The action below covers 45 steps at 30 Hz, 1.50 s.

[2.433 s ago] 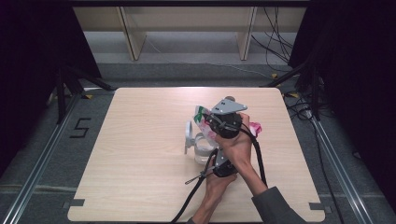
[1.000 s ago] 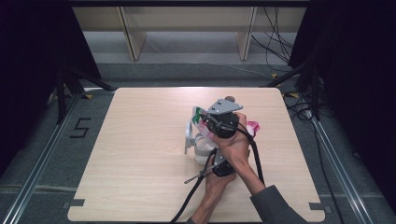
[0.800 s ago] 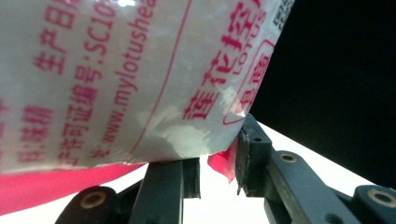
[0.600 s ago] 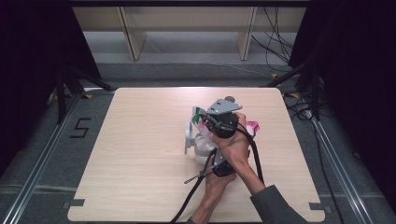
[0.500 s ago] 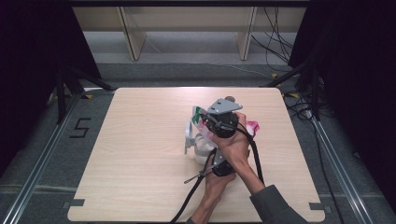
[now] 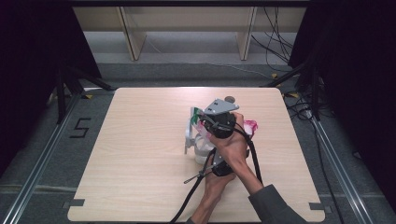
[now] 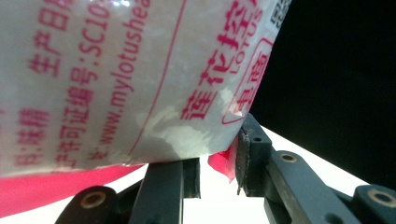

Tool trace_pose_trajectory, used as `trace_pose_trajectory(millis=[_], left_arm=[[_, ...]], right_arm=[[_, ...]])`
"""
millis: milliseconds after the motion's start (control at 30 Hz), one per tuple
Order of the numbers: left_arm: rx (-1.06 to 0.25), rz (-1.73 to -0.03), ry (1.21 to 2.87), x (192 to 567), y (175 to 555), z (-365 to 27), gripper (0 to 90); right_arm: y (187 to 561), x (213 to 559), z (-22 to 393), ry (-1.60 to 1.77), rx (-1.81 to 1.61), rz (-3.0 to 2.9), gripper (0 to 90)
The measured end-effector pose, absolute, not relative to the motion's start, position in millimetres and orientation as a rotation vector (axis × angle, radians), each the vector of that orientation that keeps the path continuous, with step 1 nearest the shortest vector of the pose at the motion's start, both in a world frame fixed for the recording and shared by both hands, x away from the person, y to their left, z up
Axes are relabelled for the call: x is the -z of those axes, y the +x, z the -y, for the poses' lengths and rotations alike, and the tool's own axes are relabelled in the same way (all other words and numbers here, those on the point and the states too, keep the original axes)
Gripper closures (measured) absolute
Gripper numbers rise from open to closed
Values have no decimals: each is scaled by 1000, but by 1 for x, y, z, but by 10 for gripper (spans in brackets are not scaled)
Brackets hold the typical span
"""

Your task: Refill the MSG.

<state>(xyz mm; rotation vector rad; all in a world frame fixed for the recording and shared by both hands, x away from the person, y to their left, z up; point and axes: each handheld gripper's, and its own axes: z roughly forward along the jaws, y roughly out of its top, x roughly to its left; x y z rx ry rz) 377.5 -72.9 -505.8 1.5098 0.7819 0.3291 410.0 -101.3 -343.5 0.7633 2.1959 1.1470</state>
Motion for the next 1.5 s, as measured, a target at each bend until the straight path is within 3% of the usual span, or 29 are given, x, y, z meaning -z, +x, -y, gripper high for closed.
trace_pose_trajectory(millis=[633, 800, 1500], left_arm=[[-291, -739, 1508, 506, 381, 72, 733], [-367, -784, 1485, 508, 382, 76, 732], [-319, -744, 1494, 506, 380, 74, 732]], right_arm=[[409, 341, 98, 757, -1113, -2204, 900], [412, 341, 97, 736, -1107, -2225, 900], [413, 341, 95, 743, -1099, -2240, 900]])
